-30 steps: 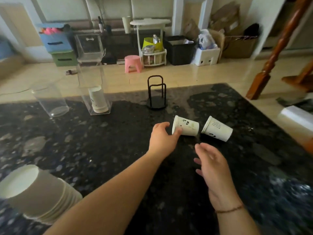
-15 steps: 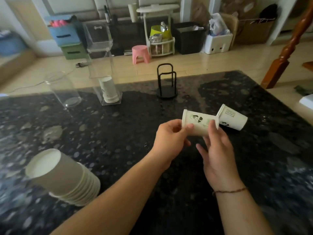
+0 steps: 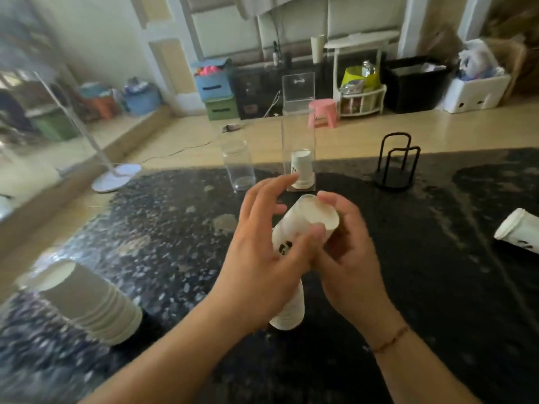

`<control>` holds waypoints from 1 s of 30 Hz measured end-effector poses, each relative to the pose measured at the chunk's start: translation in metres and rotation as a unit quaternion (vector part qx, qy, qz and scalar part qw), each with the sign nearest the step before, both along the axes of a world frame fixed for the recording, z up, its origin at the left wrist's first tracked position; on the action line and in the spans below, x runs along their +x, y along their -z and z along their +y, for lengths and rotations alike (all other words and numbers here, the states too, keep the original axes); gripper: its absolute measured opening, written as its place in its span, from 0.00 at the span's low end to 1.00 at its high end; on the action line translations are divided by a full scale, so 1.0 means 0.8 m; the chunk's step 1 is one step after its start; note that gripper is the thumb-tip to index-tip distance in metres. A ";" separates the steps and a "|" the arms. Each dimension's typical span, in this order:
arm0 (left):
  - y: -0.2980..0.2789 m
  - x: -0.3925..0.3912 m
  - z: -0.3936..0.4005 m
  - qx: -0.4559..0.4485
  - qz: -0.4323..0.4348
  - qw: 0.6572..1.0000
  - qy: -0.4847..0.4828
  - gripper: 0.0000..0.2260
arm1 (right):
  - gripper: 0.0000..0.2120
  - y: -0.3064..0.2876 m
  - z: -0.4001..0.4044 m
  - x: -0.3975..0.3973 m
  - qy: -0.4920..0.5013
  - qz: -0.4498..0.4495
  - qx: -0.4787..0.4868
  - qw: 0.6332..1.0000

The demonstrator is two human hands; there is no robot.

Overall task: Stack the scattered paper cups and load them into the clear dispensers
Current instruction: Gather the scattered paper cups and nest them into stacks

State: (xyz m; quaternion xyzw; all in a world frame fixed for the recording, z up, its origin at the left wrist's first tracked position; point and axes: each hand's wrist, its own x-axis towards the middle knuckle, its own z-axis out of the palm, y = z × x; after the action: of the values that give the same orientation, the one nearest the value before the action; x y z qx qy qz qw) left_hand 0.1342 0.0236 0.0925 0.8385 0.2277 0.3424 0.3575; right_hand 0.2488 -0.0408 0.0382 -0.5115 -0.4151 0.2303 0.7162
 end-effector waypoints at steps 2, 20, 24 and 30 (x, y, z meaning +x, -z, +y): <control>0.010 -0.018 0.017 -0.079 -0.034 0.996 0.004 0.22 | 0.29 0.000 0.013 -0.019 -0.013 -0.038 -0.022 0.999; 0.041 0.039 -0.040 0.173 -0.126 0.973 -0.083 0.21 | 0.33 0.066 -0.034 0.039 0.035 -0.096 -0.250 0.963; 0.061 0.140 -0.081 0.122 -0.085 0.987 0.055 0.18 | 0.18 0.078 -0.095 0.115 0.201 -0.009 -0.213 0.956; 0.111 0.310 -0.116 0.205 0.101 0.957 0.176 0.27 | 0.09 0.093 -0.184 0.203 0.449 0.231 -0.139 0.852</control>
State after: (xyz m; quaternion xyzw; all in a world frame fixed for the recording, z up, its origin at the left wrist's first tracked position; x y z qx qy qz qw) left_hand 0.3826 -0.0693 0.0035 0.9509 0.0366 0.2271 0.2071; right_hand 0.4113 -0.1877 -0.0361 -0.6688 0.0734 0.0506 0.7380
